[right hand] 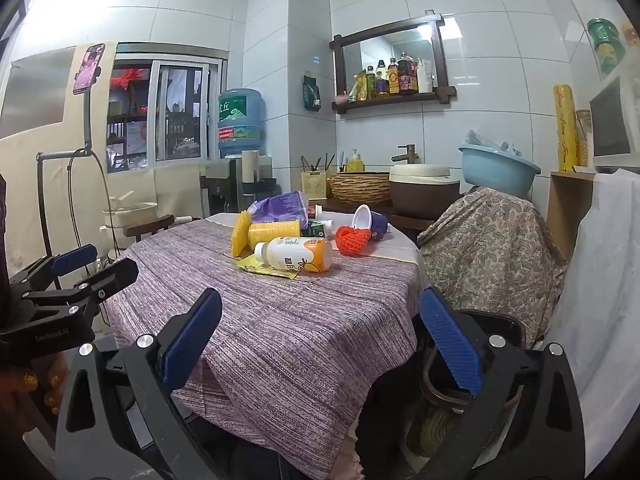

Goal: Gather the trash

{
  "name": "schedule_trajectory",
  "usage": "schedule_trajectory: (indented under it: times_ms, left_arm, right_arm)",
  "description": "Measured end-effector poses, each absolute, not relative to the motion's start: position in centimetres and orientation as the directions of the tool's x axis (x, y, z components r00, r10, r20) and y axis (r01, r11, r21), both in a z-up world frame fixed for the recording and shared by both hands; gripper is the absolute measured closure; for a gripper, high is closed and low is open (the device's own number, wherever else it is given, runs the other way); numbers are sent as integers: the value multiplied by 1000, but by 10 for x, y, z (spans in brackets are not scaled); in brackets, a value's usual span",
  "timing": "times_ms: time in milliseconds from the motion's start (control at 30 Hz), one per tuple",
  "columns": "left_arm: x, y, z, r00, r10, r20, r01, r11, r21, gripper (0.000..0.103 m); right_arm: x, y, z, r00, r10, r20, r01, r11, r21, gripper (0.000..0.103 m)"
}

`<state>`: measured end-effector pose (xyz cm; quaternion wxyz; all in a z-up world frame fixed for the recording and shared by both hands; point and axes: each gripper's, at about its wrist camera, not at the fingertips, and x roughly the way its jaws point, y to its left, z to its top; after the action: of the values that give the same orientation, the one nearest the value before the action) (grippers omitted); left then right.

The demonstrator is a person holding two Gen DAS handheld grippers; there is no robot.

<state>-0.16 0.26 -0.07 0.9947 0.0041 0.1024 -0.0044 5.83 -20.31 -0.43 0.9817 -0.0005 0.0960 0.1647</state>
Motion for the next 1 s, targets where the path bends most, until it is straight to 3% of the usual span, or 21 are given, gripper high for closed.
schedule_trajectory:
  times_ms: [1000]
  left_arm:
    - [2, 7, -3, 977, -5, -211, 4, 1000, -3, 5]
  right_arm:
    - [59, -203, -9, 927, 325, -187, -325, 945, 29, 5]
